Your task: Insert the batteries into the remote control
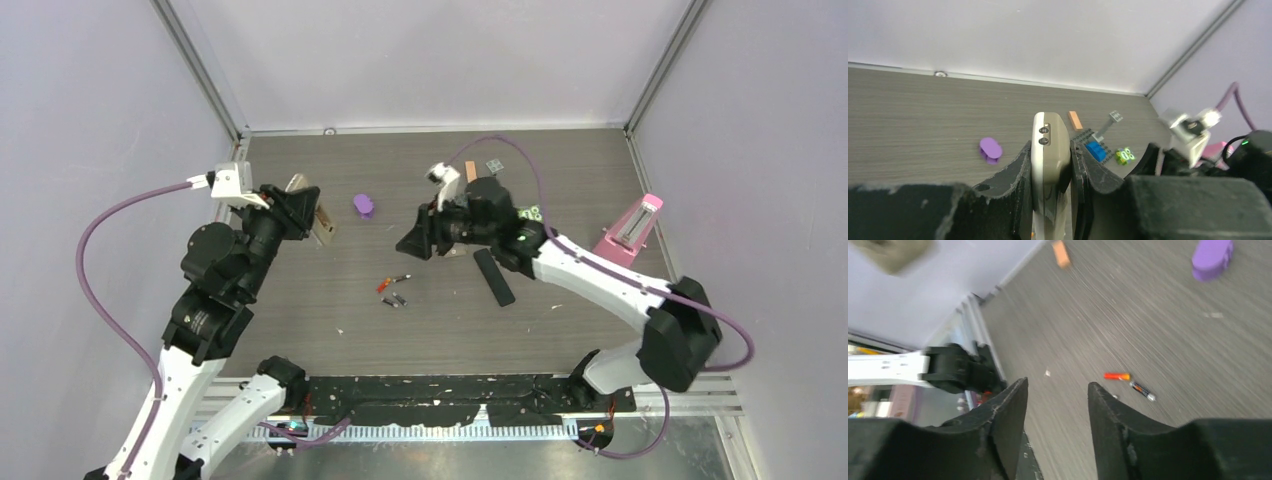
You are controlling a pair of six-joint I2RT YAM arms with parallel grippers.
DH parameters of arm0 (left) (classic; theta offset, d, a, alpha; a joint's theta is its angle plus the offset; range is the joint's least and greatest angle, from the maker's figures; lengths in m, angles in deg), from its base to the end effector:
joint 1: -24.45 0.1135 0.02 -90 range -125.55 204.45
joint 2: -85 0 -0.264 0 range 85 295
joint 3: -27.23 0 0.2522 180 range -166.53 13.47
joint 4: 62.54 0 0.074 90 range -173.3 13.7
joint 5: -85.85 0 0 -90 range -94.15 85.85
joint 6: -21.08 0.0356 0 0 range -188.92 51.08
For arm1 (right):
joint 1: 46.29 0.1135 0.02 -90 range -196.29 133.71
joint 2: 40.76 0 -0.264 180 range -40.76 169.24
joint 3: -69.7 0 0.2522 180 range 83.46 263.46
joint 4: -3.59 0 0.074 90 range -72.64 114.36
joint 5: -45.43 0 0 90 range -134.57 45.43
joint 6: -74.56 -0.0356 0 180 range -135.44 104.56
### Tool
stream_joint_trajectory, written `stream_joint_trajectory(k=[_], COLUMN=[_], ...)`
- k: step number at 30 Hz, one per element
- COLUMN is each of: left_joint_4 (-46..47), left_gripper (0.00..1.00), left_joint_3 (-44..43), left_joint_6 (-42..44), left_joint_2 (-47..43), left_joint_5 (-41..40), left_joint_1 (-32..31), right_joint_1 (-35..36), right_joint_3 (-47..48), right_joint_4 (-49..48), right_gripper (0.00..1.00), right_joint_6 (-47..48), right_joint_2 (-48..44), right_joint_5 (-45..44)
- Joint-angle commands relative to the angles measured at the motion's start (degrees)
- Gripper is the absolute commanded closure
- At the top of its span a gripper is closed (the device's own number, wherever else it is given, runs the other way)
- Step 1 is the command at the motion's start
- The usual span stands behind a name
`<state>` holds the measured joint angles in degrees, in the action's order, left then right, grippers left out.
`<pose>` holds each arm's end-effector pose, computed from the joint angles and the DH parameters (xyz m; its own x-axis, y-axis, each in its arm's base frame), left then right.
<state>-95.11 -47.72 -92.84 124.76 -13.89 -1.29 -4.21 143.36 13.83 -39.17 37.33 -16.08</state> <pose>0.1216 -0.0520 0.4327 -0.0742 -0.4079 -0.9100 0.2688 0.8706 -0.4121 0.2253 0.2263 0.3257 -0.5469 -0.0173 -0.8370 -0.7771 0.3824 0.4999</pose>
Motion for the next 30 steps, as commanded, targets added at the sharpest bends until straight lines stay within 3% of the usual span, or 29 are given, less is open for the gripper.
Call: stream_joint_trajectory(k=[1,10,19,25,30], left_joint_4=[-2.16,-3.27,-3.19,-2.60,-2.24], left_gripper=[1.00,1.00,1.00,1.00,1.00], left_joint_3=[-1.08,-0.44,-0.42,-0.37,-0.19], left_joint_6=[1.20,-1.01,-0.78,-0.67,-0.60], left_joint_2=[-1.31,-1.99,-1.66,-0.81,-0.60], left_joint_5=[-5.37,-4.40,-3.89,-3.20,-3.18], left_joint_1=[0.25,0.25,0.27,0.25,0.25], right_joint_1=[6.81,15.12,17.24,17.26,17.53], right_joint_3=[6.17,17.20,20.23,21.32,21.14], right_joint_4=[11.98,22.19,25.00,25.76,25.85], right_gripper=[0.52,0.65,0.67,0.79,0.77], right_joint_6=[10.91,14.34,16.38,16.58,16.56], right_joint_2=[8.62,27.27,33.67,35.81,35.79], right_joint_5=[-14.98,-31.70,-33.32,-33.09,-32.27])
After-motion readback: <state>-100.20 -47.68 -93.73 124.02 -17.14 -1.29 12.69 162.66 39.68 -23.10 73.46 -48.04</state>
